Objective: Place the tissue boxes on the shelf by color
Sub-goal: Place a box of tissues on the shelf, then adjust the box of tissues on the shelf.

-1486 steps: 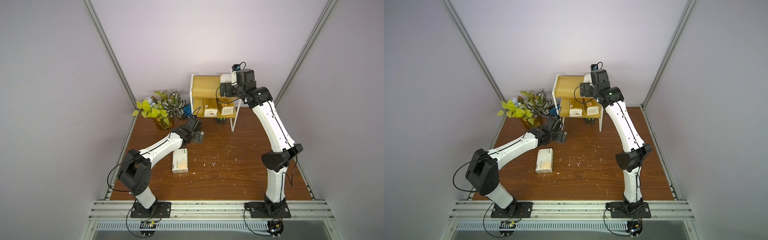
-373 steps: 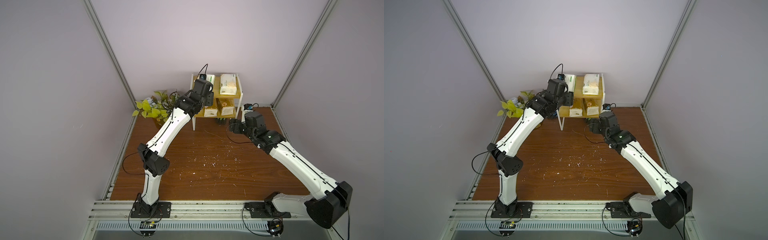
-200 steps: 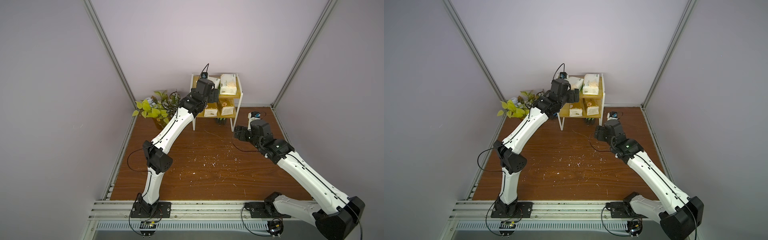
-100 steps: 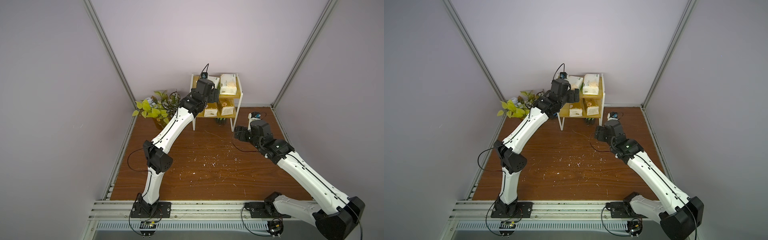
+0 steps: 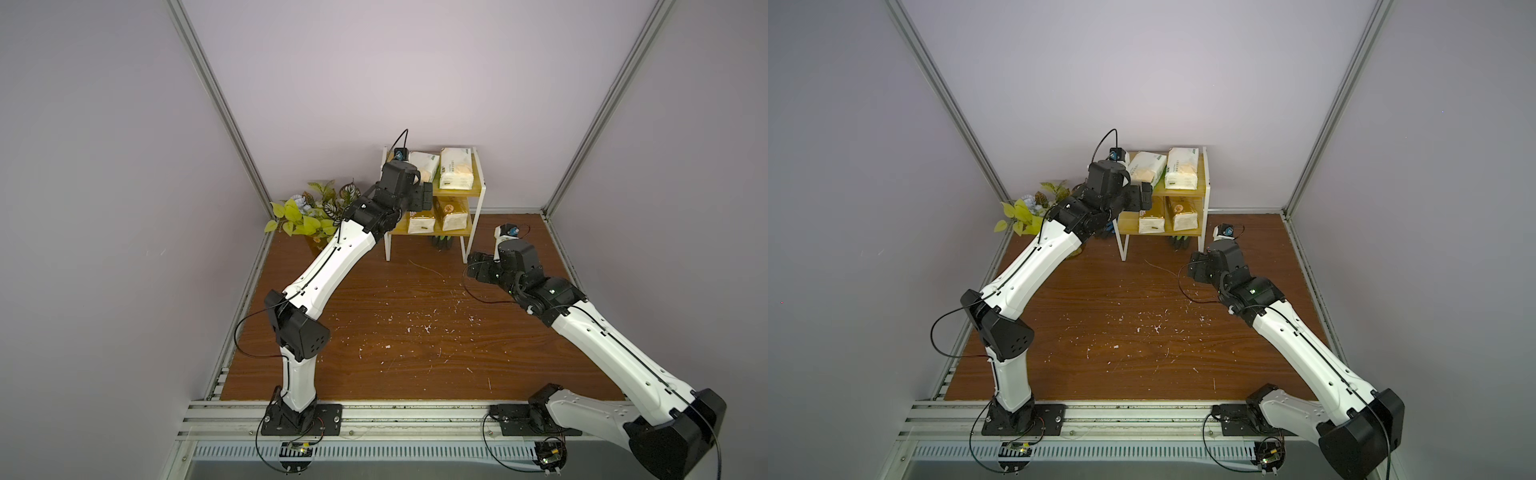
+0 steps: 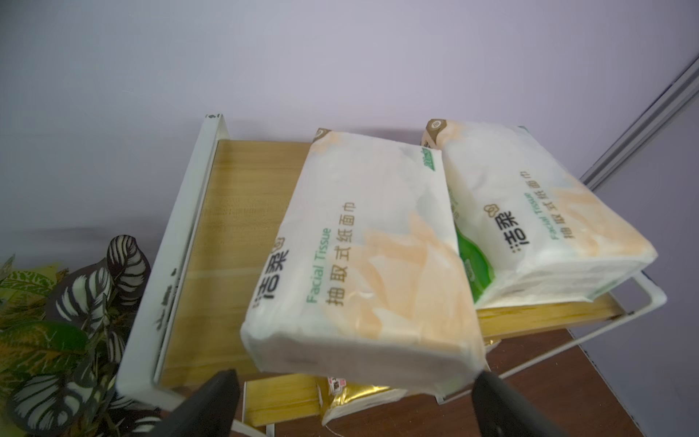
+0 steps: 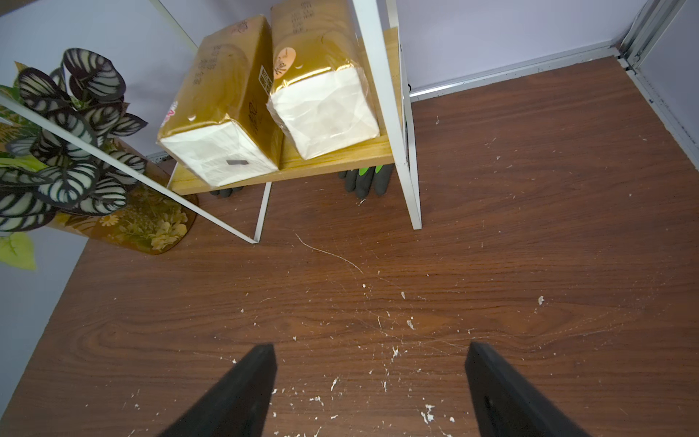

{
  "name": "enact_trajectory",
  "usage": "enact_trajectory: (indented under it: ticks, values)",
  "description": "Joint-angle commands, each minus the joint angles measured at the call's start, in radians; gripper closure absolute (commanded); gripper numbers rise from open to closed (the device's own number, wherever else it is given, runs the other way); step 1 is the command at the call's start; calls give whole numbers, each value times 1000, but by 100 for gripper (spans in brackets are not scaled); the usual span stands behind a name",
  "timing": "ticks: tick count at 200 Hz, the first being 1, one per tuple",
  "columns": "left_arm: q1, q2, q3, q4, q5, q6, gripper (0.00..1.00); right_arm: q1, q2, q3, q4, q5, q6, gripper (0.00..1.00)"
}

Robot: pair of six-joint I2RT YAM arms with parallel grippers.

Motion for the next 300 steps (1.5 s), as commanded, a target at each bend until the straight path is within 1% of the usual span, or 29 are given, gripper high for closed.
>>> enact_trajectory:
  ticks: [1, 28, 32, 39, 45, 46, 48, 49, 51, 52, 56, 59, 67, 70, 98, 119, 149, 193, 219, 233, 243, 263, 275, 279, 282, 291, 300]
  values:
    - [-11, -52, -51, 9, 41, -19, 0, 9, 4, 8, 42, -8, 14, 14]
    - [-19, -92, -123, 13, 71, -36, 1, 13, 13, 9, 50, -14, 18, 14]
    - [-21, -95, -130, 13, 73, -36, 4, 14, 14, 10, 50, -13, 18, 15]
    - [-24, -99, -145, 16, 77, -36, 17, 15, 16, 12, 51, -12, 20, 15]
    - [-25, -101, -155, 22, 85, -34, 35, 17, 16, 12, 51, -12, 19, 15]
    - [-25, -100, -156, 23, 86, -34, 36, 17, 16, 12, 52, -12, 19, 15]
    - [-24, -99, -159, 24, 86, -33, 43, 17, 16, 12, 52, -13, 18, 15]
    - [-24, -99, -160, 25, 87, -32, 45, 17, 16, 13, 53, -12, 17, 15]
    - [-24, -98, -162, 26, 87, -32, 54, 17, 16, 12, 54, -12, 18, 15]
    - [-25, -98, -162, 27, 87, -32, 56, 17, 16, 12, 54, -12, 19, 15]
    - [-24, -95, -164, 28, 86, -31, 73, 18, 15, 12, 54, -12, 20, 15]
    - [-24, -92, -164, 31, 86, -28, 82, 18, 16, 12, 54, -12, 21, 16]
    - [-24, -84, -161, 42, 86, -23, 98, 20, 16, 12, 56, -12, 21, 16]
    - [-24, -81, -159, 45, 85, -21, 99, 20, 16, 12, 56, -12, 21, 16]
    - [-24, -44, -133, 100, 86, 1, 100, 22, 7, 4, 57, -9, 32, 16]
    - [-24, -1, -70, 100, 104, 8, 100, 24, -6, -3, 49, -7, 39, 16]
    - [-25, 39, -15, 102, 134, 2, 100, 28, -36, -22, 37, 7, 50, 16]
    - [-23, 80, 14, 140, 160, 1, 100, 34, -64, -40, 15, 12, 68, 17]
    - [-25, 111, 54, 137, 146, 22, 100, 37, -75, -41, -1, 16, 75, 17]
    - [-24, 122, 63, 140, 131, 42, 97, 41, -83, -46, -6, 16, 76, 17]
    - [-22, 130, 70, 133, 121, 49, 97, 41, -87, -48, -11, 16, 77, 17]
    - [-21, 114, 49, 112, 119, 48, 96, 43, -93, -47, -25, 21, 79, 17]
    - [-22, 77, 10, 108, 122, 46, 90, 43, -101, -49, -30, 33, 80, 17]
    - [-24, 60, -12, 109, 122, 44, 85, 44, -103, -49, -32, 39, 80, 17]
    - [-24, 46, -28, 109, 121, 41, 80, 43, -104, -48, -32, 43, 80, 17]
    - [-26, 4, -79, 110, 125, 36, 59, 44, -107, -47, -35, 56, 73, 16]
    - [-31, -40, -134, 110, 123, 32, 41, 44, -104, -40, -40, 65, 60, 16]
